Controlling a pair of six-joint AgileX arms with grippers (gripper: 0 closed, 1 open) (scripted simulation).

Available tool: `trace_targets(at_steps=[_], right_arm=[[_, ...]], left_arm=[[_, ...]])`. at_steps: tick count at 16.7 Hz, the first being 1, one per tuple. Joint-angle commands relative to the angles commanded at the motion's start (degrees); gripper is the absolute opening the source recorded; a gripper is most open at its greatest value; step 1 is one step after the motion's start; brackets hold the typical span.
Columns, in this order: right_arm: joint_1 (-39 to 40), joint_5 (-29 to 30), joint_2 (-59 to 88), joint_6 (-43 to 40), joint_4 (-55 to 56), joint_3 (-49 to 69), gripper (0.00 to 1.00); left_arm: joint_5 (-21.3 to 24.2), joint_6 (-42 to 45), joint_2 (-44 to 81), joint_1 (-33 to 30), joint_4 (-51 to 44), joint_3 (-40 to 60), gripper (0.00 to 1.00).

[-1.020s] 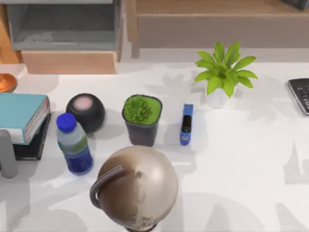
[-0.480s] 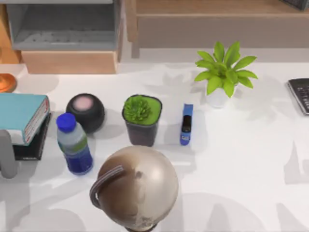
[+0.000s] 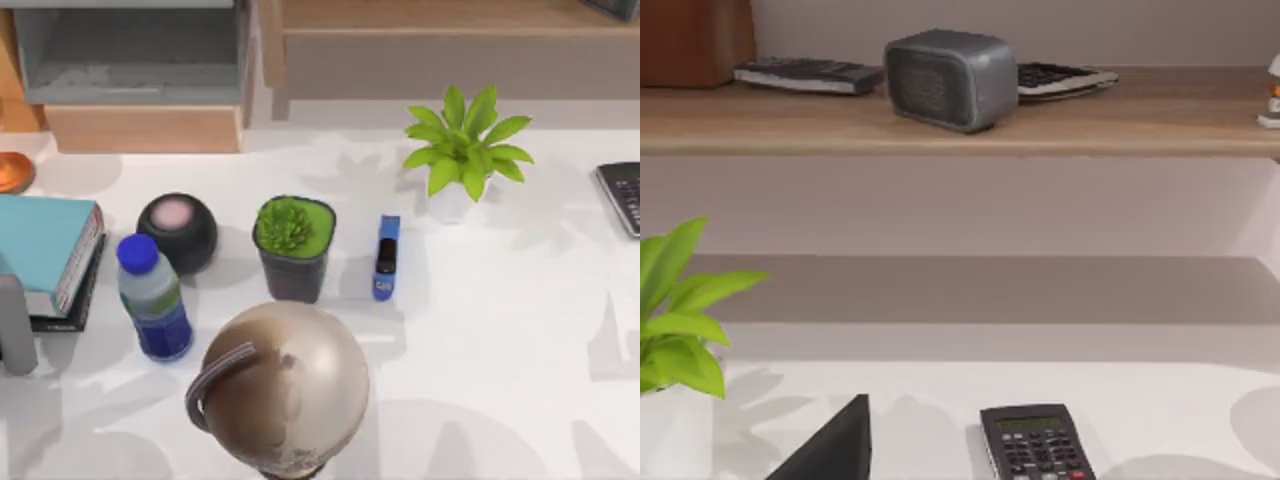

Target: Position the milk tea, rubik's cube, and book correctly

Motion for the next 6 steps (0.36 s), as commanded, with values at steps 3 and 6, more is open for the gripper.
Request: trace_targets(at_steps=[3,6], right_arm=[[0.0,0.0,0.0,0.0,0.0,0.0,1.00],[0.0,0.0,0.0,0.0,0.0,0.0,1.00]], left_arm=[[0.0,0.0,0.0,0.0,0.0,0.0,1.00],[0.0,0.0,0.0,0.0,0.0,0.0,1.00]])
